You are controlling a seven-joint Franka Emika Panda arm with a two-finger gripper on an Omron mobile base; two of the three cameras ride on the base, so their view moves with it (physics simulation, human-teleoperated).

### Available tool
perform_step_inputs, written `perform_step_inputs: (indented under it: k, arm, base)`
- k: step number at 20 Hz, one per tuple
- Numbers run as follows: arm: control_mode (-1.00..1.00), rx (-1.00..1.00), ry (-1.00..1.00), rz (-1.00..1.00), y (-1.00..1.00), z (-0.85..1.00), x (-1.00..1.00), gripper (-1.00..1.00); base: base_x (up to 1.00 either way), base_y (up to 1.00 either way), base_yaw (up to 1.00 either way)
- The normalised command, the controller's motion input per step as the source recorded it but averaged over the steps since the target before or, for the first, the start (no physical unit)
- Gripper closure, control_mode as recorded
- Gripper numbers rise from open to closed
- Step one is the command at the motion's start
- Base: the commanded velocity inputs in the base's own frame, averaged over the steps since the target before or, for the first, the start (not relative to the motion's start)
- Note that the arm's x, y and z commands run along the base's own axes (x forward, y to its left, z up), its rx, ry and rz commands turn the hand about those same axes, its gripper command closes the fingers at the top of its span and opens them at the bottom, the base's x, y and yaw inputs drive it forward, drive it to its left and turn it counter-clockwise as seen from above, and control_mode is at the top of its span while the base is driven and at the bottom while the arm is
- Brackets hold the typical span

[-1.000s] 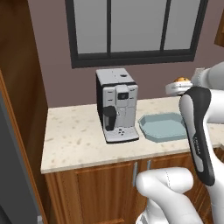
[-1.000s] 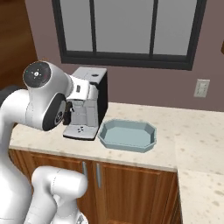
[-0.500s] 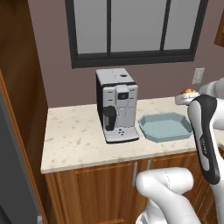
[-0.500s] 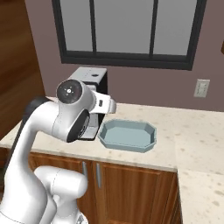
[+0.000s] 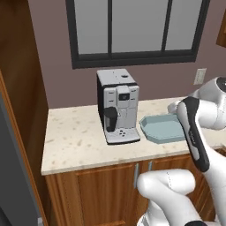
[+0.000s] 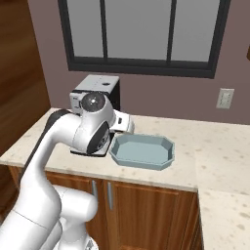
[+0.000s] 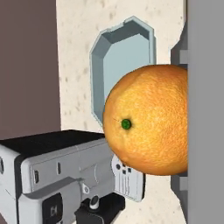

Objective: Pick the orange and banana from the fridge and place them inside the tupperware on the counter.

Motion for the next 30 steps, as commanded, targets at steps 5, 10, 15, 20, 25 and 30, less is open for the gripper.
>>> perform_step_inputs:
  k: [5,10,15,20,25,30]
  arm:
    - [-1.00,0.00,0.23,0.00,-0.09,-0.40,0.37,1.00]
    - [-1.00,0.00,0.18,0.00,-0.12,-0.48,0.51,1.00]
    - [-1.00,0.00,0.09,0.00,-0.24,-0.44,0.45,1.00]
    - [-1.00,0.00,0.01,0.00,-0.36,-0.41,0.27,1.00]
    - [-1.00,0.00,0.00,0.00,-0.30,-0.40,0.30,1.00]
    - [-1.00,0.00,0.00,0.00,-0.25,-0.34,0.41,1.00]
  base:
    - [0.00,0.00,0.00]
    - [0.00,0.00,0.00]
    - [0.00,0.00,0.00]
    - [0.00,0.00,0.00]
    - [0.00,0.00,0.00]
    - [0.00,0.00,0.00]
